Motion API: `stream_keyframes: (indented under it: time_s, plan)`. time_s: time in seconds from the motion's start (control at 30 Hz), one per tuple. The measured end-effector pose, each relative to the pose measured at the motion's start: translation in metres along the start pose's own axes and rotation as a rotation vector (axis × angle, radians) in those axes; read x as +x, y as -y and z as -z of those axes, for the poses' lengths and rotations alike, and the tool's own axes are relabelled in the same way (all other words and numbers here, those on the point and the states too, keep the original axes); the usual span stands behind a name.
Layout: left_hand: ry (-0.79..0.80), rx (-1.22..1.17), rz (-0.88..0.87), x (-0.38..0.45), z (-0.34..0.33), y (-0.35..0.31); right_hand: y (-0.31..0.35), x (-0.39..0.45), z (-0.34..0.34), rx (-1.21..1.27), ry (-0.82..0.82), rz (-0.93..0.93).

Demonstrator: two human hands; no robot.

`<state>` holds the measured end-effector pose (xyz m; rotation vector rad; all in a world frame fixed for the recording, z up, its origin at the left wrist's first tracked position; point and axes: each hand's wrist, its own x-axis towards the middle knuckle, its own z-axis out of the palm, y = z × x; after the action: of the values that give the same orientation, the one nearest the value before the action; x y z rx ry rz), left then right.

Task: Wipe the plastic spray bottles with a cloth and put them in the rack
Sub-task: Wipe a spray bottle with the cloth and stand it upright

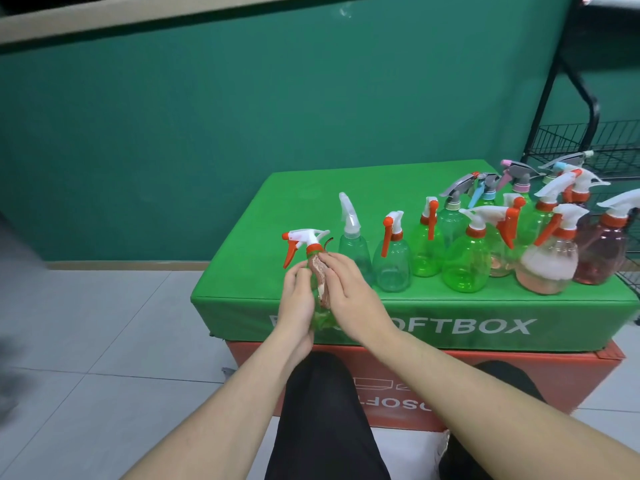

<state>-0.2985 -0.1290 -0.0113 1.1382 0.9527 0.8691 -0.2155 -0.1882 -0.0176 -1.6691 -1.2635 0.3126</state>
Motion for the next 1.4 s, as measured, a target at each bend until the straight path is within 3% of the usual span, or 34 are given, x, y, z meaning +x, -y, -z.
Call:
stream_keyframes:
  time_s: [0.27, 0.6, 0.93, 1.2, 1.4]
  plan:
    - [-0.032, -0.115, 0.143, 0.012, 0.005, -0.015, -0.006, -0.024, -0.008, -0.042, 0.009, 0.108]
    - [0.045, -0.083, 0.018, 0.01, 0.009, 0.001, -0.014, -0.028, -0.009, -0.134, -0.002, 0.161]
    - [0.104, 0.044, -0.072, -0.008, -0.001, 0.014, -0.003, 0.007, 0.003, -0.157, 0.084, -0.004]
    - [0.114, -0.01, -0.031, -0.008, -0.003, 0.015, 0.001, 0.026, 0.014, 0.046, 0.1, -0.222]
    - [0.072, -0.066, 0.008, -0.002, -0.001, 0.01, -0.003, 0.009, 0.005, 0.074, 0.076, -0.123]
